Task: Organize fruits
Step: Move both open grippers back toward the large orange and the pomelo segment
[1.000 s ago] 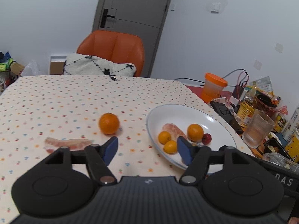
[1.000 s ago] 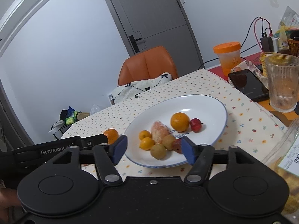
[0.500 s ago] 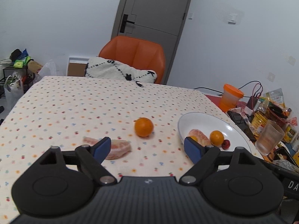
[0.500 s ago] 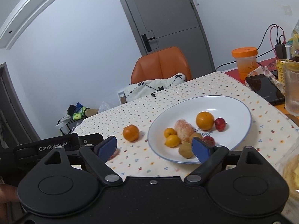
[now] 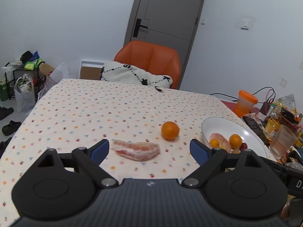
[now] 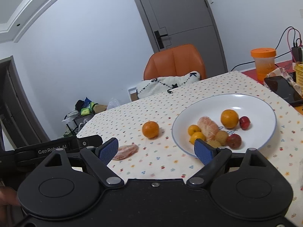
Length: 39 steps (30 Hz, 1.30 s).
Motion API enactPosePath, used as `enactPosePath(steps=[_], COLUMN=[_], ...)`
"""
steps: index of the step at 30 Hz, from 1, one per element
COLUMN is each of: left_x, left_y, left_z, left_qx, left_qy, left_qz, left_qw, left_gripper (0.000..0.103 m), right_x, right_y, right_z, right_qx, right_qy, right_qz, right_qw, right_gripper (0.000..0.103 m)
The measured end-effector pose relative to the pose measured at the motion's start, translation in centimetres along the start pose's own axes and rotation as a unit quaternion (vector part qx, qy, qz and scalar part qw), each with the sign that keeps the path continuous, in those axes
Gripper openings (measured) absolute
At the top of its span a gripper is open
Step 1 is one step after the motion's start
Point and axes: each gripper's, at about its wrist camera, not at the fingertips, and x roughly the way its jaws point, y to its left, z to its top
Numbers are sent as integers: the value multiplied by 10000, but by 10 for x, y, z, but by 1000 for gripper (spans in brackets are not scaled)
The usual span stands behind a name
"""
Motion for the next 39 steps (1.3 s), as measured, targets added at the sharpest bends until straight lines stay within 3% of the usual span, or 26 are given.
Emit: enactPosePath(steps=[16,23,39], left_x=[20,39,84], left_y=[9,9,1], left_z=[-7,-10,-14], left_qx=[56,1,-6], left_qy=[188,351,717], left_qz=[186,289,590], left_qw=[9996,9990,9957], left_gripper=[91,91,91], right_x=[26,45,67], right_y=[15,8,-9], right_z=[5,8,18], right_qx=[-296,-308,-259], right_qy=[193,414,506], right_qz=[259,323,343], right_qw=[9990,9981,9978], right_gripper=[85,79,79])
